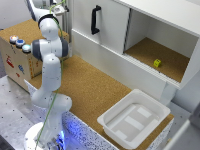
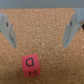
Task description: Go push the pink block to the left
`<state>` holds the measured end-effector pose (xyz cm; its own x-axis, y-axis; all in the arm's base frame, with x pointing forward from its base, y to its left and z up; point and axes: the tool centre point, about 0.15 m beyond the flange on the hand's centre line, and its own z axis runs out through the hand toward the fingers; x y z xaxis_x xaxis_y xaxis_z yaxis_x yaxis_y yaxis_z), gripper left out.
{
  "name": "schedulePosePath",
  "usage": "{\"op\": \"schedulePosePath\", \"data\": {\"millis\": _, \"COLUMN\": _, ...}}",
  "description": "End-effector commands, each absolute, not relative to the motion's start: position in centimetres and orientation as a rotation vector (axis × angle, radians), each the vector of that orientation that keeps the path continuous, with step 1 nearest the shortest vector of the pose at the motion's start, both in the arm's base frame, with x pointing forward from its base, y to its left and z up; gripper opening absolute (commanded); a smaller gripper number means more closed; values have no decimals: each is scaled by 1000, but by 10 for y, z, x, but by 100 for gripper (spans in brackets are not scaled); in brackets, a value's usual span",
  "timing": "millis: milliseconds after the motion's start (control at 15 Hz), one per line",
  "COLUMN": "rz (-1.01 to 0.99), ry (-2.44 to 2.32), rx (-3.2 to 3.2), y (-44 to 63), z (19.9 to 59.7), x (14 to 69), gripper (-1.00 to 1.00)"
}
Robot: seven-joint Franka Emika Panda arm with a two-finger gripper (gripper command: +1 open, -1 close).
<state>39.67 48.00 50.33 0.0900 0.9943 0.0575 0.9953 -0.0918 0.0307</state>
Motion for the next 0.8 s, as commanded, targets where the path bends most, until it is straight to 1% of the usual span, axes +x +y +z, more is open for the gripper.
{"op": "schedulePosePath", "data": {"millis": 0, "rz": -52, "ry": -2258, "rx": -2139, "y": 472, "z": 480, "x": 428, "gripper": -100}}
{"op": "schedulePosePath", "data": {"millis": 200, "rz": -50, "ry": -2280, "rx": -2086, "y": 469, "z": 463, "x": 443, "gripper": -100}}
{"op": "schedulePosePath", "data": {"millis": 467, "rz": -90, "ry": -2259, "rx": -2081, "y": 482, "z": 453, "x": 456, "gripper": -100}}
{"op": "schedulePosePath", "data": {"millis": 733, "rz": -50, "ry": -2272, "rx": -2095, "y": 486, "z": 439, "x": 452, "gripper": -100}}
